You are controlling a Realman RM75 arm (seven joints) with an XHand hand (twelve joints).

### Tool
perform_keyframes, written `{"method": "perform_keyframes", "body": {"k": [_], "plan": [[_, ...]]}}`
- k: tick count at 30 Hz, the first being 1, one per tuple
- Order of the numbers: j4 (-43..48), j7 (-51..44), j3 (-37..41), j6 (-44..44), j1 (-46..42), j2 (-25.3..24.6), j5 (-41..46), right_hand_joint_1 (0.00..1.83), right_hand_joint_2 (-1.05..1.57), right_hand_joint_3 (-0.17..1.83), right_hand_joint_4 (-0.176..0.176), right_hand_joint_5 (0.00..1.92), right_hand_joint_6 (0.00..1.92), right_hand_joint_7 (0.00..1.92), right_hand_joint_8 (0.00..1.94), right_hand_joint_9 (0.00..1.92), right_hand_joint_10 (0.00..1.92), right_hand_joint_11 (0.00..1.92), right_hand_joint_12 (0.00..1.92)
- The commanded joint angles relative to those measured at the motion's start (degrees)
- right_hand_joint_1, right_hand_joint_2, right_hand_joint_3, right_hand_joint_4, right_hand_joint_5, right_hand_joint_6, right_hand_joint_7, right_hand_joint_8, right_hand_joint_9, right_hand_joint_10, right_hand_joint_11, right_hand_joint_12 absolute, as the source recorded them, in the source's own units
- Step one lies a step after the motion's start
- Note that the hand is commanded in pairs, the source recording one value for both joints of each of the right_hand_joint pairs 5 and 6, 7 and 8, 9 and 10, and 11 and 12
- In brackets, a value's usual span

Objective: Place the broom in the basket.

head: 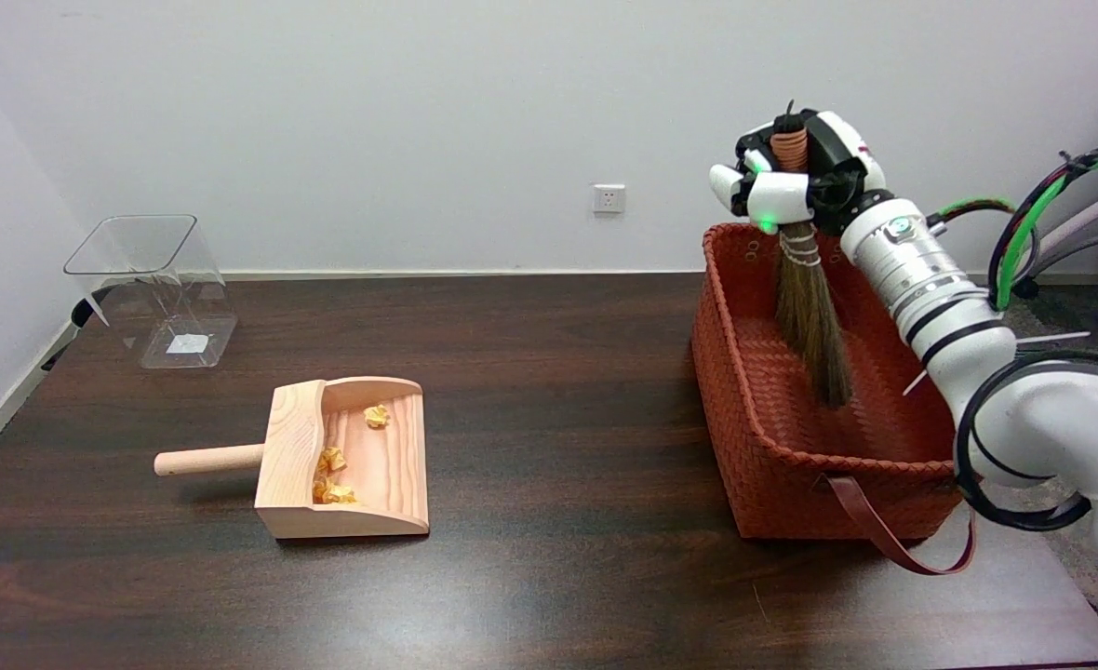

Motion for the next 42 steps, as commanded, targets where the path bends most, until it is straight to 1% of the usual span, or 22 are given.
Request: {"method": "perform_keyframes", "body": {"k": [1, 16, 23, 25, 28, 31, 32, 33, 34, 35, 36, 37, 38, 39, 40, 42], "plan": [[3.4, 4.7, -7.6, 5.7, -0.4, -1.0, -1.2, 1.43, 0.68, 0.89, 0.000, 1.92, 1.92, 1.92, 1.92, 1.92, 1.92, 1.92, 1.92], [6.2, 5.6, -8.9, 2.0, 3.0, -7.5, -4.4, 1.44, 0.56, 0.96, 0.000, 1.92, 1.92, 1.92, 1.92, 1.92, 1.92, 1.92, 1.92], [6.6, 5.6, -9.9, 1.9, 4.1, -8.1, -4.8, 1.44, 0.54, 0.99, 0.000, 1.92, 1.92, 1.92, 1.92, 1.92, 1.92, 1.92, 1.92], [6.6, 5.6, -10.3, 1.9, 4.3, -8.1, -4.8, 1.43, 0.47, 1.04, 0.000, 1.92, 1.92, 1.92, 1.92, 1.92, 1.92, 1.92, 1.92], [6.6, 5.6, -10.6, 1.9, 4.3, -8.0, -4.8, 1.41, 0.42, 1.07, 0.000, 1.92, 1.92, 1.92, 1.92, 1.92, 1.92, 1.92, 1.92], [6.7, 5.6, -10.9, 1.9, 4.3, -8.0, -4.8, 1.37, 0.25, 1.24, 0.000, 1.92, 1.92, 1.92, 1.92, 1.92, 1.92, 1.92, 1.92], [6.8, 5.6, -10.9, 2.1, 4.3, -8.0, -4.8, 1.33, 0.29, 1.15, 0.000, 1.92, 1.92, 1.92, 1.92, 1.92, 1.92, 1.92, 1.92], [6.9, 5.6, -10.9, 2.2, 4.3, -8.0, -4.8, 1.28, 0.46, 0.94, 0.000, 1.92, 1.92, 1.92, 1.92, 1.92, 1.92, 1.92, 1.92], [6.9, 5.5, -10.9, 2.3, 4.3, -8.0, -4.8, 1.23, 0.63, 0.78, 0.000, 1.92, 1.92, 1.92, 1.92, 1.92, 1.92, 1.92, 1.92], [7.0, 5.5, -10.9, 2.4, 4.3, -8.0, -4.8, 1.16, 0.83, 0.66, 0.000, 1.91, 1.91, 1.92, 1.92, 1.91, 1.91, 1.91, 1.91], [7.1, 5.5, -10.9, 2.5, 4.3, -8.0, -4.8, 1.10, 0.96, 0.59, 0.000, 1.85, 1.85, 1.92, 1.92, 1.85, 1.85, 1.85, 1.85], [7.1, 5.6, -10.8, 2.5, 4.3, -8.0, -4.8, 1.12, 0.85, 0.65, 0.000, 1.69, 1.69, 1.92, 1.92, 1.69, 1.69, 1.69, 1.69], [7.1, 5.6, -10.7, 2.5, 4.3, -8.0, -4.8, 1.14, 0.69, 0.80, 0.000, 1.54, 1.54, 1.89, 1.89, 1.54, 1.54, 1.54, 1.54], [7.0, 5.6, -10.7, 2.8, 4.3, -8.0, -4.8, 1.17, 0.51, 0.97, 0.000, 1.44, 1.44, 1.81, 1.81, 1.44, 1.44, 1.44, 1.44], [7.0, 5.6, -10.7, 2.9, 4.3, -8.0, -4.8, 1.19, 0.33, 1.16, 0.000, 1.36, 1.36, 1.71, 1.71, 1.36, 1.36, 1.36, 1.36], [6.9, 5.6, -10.7, 3.5, 4.3, -8.0, -4.8, 1.21, 0.18, 1.31, 0.000, 1.29, 1.29, 1.62, 1.62, 1.29, 1.29, 1.29, 1.29]]}}
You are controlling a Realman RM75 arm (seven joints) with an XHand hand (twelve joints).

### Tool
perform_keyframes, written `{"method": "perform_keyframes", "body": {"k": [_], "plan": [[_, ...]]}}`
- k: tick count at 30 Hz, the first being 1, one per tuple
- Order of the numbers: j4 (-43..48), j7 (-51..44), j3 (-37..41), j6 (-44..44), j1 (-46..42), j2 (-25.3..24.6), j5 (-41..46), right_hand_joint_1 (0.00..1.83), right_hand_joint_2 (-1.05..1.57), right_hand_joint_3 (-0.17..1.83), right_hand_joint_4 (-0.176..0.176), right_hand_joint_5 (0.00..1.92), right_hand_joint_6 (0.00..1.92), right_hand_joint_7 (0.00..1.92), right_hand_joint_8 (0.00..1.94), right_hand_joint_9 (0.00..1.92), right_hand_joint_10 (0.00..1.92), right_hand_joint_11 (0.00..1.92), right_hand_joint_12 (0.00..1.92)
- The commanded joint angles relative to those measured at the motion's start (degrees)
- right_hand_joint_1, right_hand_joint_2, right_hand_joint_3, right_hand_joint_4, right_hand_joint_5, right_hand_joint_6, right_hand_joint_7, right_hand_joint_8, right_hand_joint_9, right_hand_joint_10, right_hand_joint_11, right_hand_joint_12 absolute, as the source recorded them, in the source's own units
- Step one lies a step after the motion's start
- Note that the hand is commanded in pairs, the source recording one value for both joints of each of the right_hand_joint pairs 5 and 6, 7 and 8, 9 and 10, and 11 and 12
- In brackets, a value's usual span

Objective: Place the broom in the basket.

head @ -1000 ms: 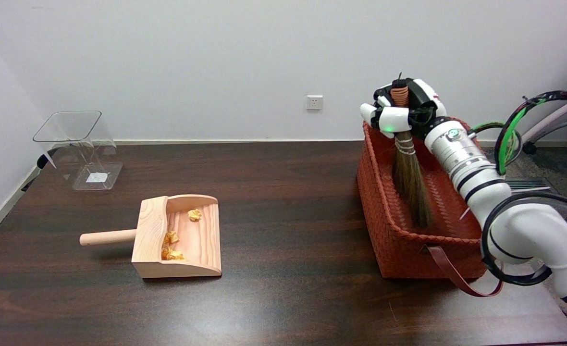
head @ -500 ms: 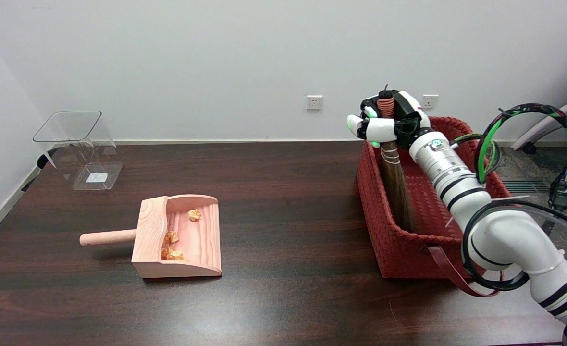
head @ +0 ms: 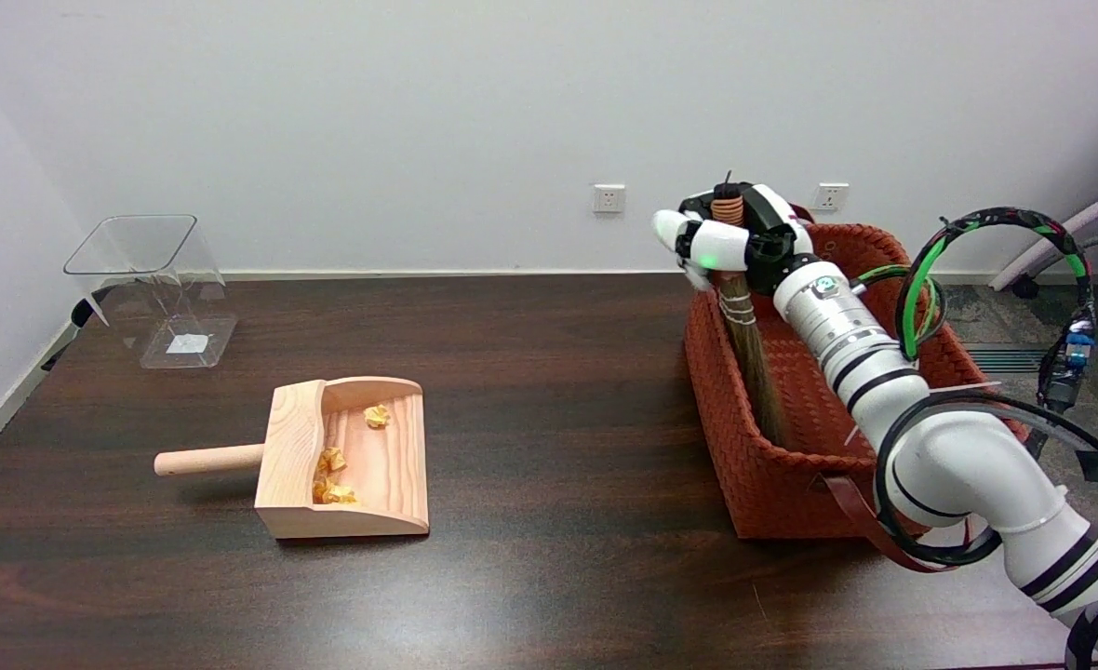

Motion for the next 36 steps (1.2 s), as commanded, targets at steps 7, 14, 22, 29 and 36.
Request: {"method": "perform_keyframes", "body": {"k": [7, 14, 22, 29, 36], "plan": [[0.4, 0.3, -0.1, 3.9, 0.8, -0.8, -1.5, 1.25, -0.25, 1.16, 0.000, 0.74, 0.74, 0.98, 0.98, 0.74, 0.74, 0.74, 0.74], [0.3, 0.0, 2.4, 9.2, 1.6, -0.7, -5.7, 1.24, -0.28, 1.25, 0.000, 0.53, 0.53, 0.68, 0.68, 0.53, 0.53, 0.53, 0.53], [1.7, -0.3, 6.5, 12.0, 2.5, -0.5, -9.9, 1.17, -0.65, 1.58, 0.000, 0.38, 0.38, 0.16, 0.16, 0.38, 0.38, 0.38, 0.38], [2.8, 0.2, 11.2, 12.2, 0.7, 0.1, -10.8, 1.02, -0.97, 1.40, 0.000, 0.11, 0.11, 0.09, 0.09, 0.11, 0.11, 0.11, 0.11], [4.4, 0.3, 14.8, 12.1, -1.1, 0.2, -10.3, 0.90, -0.86, 0.84, 0.000, 0.00, 0.00, 0.04, 0.04, 0.00, 0.00, 0.00, 0.00]]}}
